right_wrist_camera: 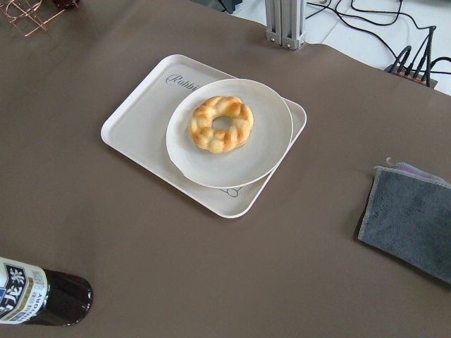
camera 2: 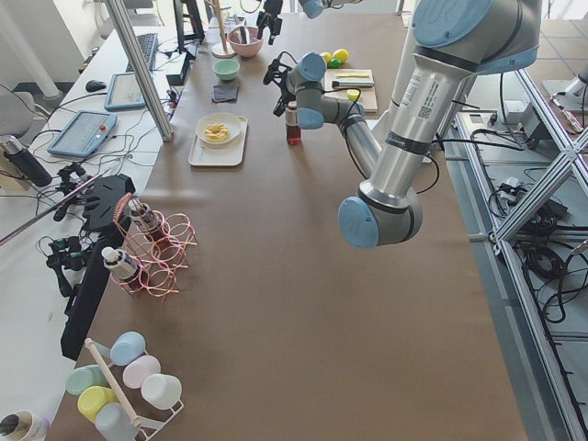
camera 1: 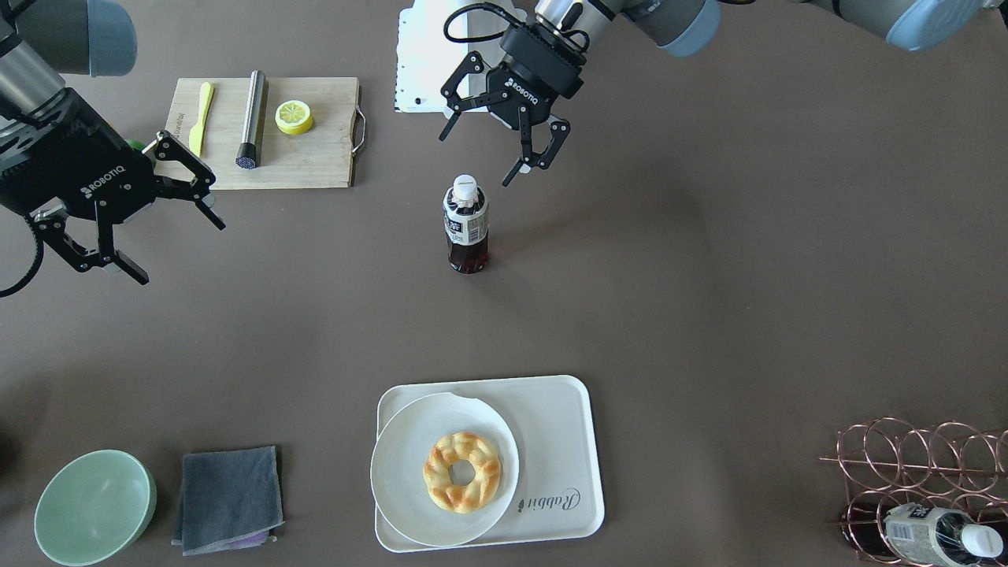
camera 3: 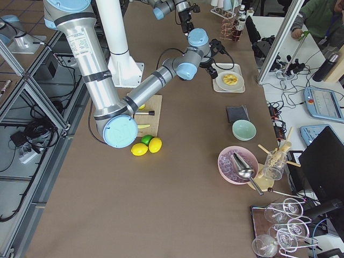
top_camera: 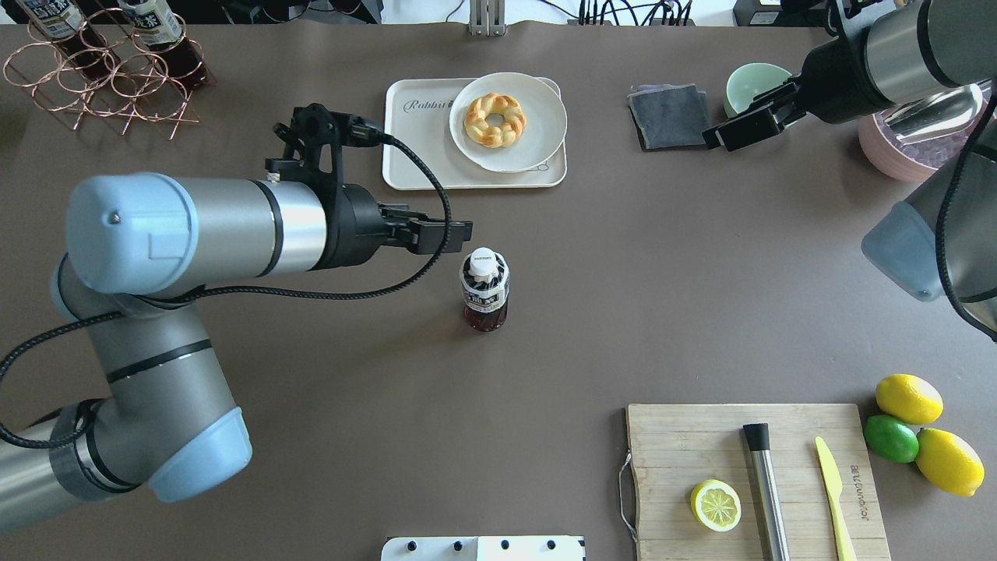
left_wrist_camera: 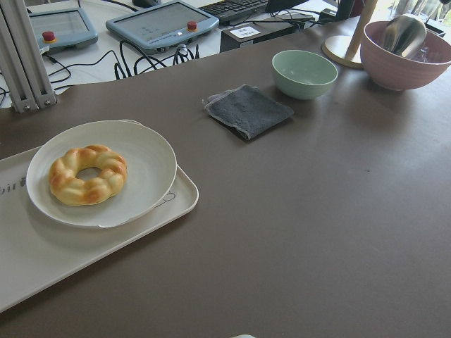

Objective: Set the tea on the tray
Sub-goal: 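Withdraw the left arm while the right gripper reaches toward the bottle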

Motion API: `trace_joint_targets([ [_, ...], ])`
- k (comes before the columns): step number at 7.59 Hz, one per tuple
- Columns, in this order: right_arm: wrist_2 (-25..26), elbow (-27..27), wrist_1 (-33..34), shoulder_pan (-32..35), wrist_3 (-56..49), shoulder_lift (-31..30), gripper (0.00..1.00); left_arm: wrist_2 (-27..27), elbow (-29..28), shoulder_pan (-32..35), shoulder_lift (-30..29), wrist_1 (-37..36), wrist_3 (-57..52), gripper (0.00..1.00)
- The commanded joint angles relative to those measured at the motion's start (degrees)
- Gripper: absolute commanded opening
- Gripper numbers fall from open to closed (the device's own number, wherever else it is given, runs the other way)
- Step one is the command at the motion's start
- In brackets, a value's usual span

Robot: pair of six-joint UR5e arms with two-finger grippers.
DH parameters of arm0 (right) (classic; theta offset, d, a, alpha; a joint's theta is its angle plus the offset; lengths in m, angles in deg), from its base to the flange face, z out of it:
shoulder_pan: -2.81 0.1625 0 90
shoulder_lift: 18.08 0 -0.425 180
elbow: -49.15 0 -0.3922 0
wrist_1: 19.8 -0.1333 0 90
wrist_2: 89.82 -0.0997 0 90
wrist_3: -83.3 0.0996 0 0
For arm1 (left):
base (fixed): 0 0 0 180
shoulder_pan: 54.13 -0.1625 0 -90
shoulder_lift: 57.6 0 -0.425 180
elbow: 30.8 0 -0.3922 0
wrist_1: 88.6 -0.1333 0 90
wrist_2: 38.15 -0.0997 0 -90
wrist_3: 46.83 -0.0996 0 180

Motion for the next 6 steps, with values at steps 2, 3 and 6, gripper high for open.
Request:
trace_joint_targets([
  [2, 4.6, -0.5, 0.4, -8.2, 13.6, 4.4, 1.0, 21.0, -0.5, 19.5, 15.9, -3.3, -7.0, 0.99],
  [3, 8.3, -1.9, 0.4, -11.4, 15.8, 4.8, 1.0, 23.9, -0.8, 24.4, 21.2, -5.9, -16.7, 1.0],
  [6, 23.8, -4.8, 0.6, -22.3, 16.0, 6.1, 1.0, 24.7, -4.7, 35.6, 29.6, -11.3, -42.5, 1.0],
])
